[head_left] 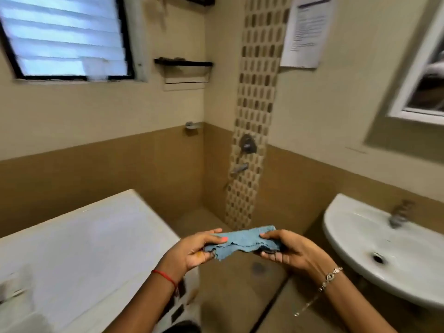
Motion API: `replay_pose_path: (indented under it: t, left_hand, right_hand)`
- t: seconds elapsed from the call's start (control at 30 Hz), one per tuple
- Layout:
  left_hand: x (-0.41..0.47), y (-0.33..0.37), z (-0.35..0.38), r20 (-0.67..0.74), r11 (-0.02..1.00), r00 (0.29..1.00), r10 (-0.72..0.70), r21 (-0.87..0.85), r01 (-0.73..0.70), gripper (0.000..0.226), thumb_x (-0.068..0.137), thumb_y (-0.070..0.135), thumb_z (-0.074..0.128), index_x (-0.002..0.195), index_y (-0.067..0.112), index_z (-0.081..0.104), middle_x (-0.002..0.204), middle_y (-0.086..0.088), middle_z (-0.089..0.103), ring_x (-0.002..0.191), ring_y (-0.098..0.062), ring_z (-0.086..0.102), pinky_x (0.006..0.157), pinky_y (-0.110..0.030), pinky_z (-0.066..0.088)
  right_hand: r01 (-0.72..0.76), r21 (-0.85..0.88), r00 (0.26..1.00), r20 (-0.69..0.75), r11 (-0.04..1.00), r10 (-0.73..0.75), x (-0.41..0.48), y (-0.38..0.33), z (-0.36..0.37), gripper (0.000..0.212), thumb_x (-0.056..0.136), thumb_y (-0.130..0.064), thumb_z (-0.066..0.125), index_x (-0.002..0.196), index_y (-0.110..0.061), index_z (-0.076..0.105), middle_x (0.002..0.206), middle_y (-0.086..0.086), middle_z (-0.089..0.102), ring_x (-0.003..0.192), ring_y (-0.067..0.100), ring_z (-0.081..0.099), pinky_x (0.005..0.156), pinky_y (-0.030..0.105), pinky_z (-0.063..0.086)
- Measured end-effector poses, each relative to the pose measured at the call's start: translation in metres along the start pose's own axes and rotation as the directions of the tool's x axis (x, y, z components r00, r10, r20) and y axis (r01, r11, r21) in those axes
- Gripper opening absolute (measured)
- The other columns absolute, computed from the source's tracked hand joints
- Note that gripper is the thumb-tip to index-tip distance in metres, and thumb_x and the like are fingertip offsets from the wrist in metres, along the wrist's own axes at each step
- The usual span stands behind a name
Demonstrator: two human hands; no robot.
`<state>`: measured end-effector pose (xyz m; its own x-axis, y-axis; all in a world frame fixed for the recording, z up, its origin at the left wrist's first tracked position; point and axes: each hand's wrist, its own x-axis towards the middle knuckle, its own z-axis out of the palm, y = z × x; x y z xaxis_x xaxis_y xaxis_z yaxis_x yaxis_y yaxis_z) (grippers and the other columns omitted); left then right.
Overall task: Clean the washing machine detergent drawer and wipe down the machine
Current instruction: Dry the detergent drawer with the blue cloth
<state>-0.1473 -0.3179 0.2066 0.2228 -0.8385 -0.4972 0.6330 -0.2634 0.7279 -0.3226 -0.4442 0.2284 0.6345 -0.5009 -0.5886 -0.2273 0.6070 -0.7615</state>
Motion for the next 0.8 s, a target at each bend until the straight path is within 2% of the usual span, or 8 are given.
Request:
replay_pose_path:
  t: [0.1, 0.2, 0.37, 0.43, 0.5, 0.6, 0.67, 0.8]
  left_hand:
    - [0.06, -0.024, 0.08, 0.07, 0.994, 0.997, -0.046, 0.102, 0.039, 0.045, 0.085, -0.014, 0.053, 0.128, -0.003, 0.044, 0.092, -0.019, 0.062, 0.062, -0.022, 0.069, 0.052, -0.028, 0.058]
    - [0.103, -0.051, 0.157, 0.119, 0.986, 0.992, -0.042, 0.167, 0.022, 0.048, 0.083, -0.013, 0.056, 0.128, -0.007, 0.042, 0.09, -0.02, 0.062, 0.056, -0.018, 0.068, 0.05, -0.028, 0.057]
    - [0.144, -0.097, 0.275, 0.212, 0.952, 0.977, 0.003, 0.299, -0.068, 0.038, 0.083, -0.01, 0.059, 0.12, -0.009, 0.05, 0.066, -0.011, 0.067, 0.042, -0.009, 0.063, 0.038, -0.019, 0.05]
    - [0.154, -0.112, 0.315, 0.259, 0.933, 0.966, 0.018, 0.343, -0.11, 0.038, 0.082, -0.009, 0.06, 0.119, -0.002, 0.054, 0.076, -0.01, 0.063, 0.039, -0.005, 0.06, 0.034, -0.014, 0.044]
    - [0.166, -0.124, 0.348, 0.331, 0.926, 0.943, 0.016, 0.35, -0.139, 0.036, 0.081, -0.01, 0.06, 0.113, 0.005, 0.057, 0.083, -0.012, 0.061, 0.044, -0.007, 0.062, 0.037, -0.015, 0.046]
    - [0.19, -0.141, 0.395, 0.414, 0.916, 0.91, -0.023, 0.373, -0.147, 0.028, 0.082, -0.009, 0.06, 0.1, 0.012, 0.062, 0.092, -0.014, 0.063, 0.068, -0.021, 0.067, 0.054, -0.027, 0.059]
    - [0.207, -0.149, 0.423, 0.449, 0.908, 0.892, -0.045, 0.391, -0.151, 0.025, 0.083, -0.008, 0.06, 0.101, 0.009, 0.063, 0.093, -0.014, 0.064, 0.075, -0.024, 0.066, 0.061, -0.03, 0.06]
    - [0.254, -0.164, 0.481, 0.544, 0.872, 0.837, -0.054, 0.434, -0.226, 0.032, 0.085, -0.009, 0.057, 0.112, 0.006, 0.06, 0.088, -0.011, 0.062, 0.054, -0.008, 0.063, 0.042, -0.017, 0.049]
  right_hand:
    - [0.004, 0.12, 0.996, -0.089, 0.993, 0.007, -0.021, -0.005, -0.092, 0.014, 0.094, 0.002, 0.04, 0.098, 0.008, 0.053, 0.076, 0.024, 0.069, 0.059, 0.034, 0.069, 0.046, 0.044, 0.056]
    - [0.09, 0.24, 0.979, -0.197, 0.967, -0.043, -0.048, -0.006, -0.17, 0.016, 0.094, 0.003, 0.04, 0.105, 0.008, 0.05, 0.09, 0.026, 0.067, 0.068, 0.038, 0.07, 0.055, 0.053, 0.054]
    - [0.267, 0.353, 0.912, -0.393, 0.897, -0.117, -0.098, -0.001, -0.269, 0.013, 0.094, 0.003, 0.042, 0.103, 0.006, 0.051, 0.098, 0.027, 0.062, 0.068, 0.036, 0.069, 0.055, 0.049, 0.057]
    - [0.334, 0.384, 0.878, -0.458, 0.861, -0.137, -0.112, 0.002, -0.302, 0.015, 0.094, 0.003, 0.043, 0.106, 0.008, 0.051, 0.101, 0.028, 0.061, 0.068, 0.036, 0.07, 0.052, 0.046, 0.058]
    - [0.408, 0.403, 0.833, -0.532, 0.819, -0.153, -0.124, 0.003, -0.331, 0.014, 0.093, 0.004, 0.044, 0.104, 0.009, 0.052, 0.099, 0.028, 0.062, 0.065, 0.034, 0.07, 0.05, 0.042, 0.058]
    - [0.51, 0.401, 0.762, -0.621, 0.761, -0.184, -0.136, 0.002, -0.376, 0.014, 0.092, 0.005, 0.046, 0.1, 0.012, 0.053, 0.085, 0.026, 0.068, 0.064, 0.032, 0.07, 0.049, 0.039, 0.058]
    - [0.549, 0.377, 0.727, -0.655, 0.746, -0.203, -0.14, -0.002, -0.404, 0.013, 0.092, 0.005, 0.046, 0.099, 0.013, 0.054, 0.077, 0.024, 0.07, 0.064, 0.031, 0.07, 0.049, 0.037, 0.058]
    - [0.614, 0.3, 0.638, -0.734, 0.73, -0.234, -0.133, -0.02, -0.47, 0.016, 0.091, 0.005, 0.048, 0.105, 0.013, 0.053, 0.076, 0.022, 0.07, 0.061, 0.028, 0.07, 0.048, 0.034, 0.057]
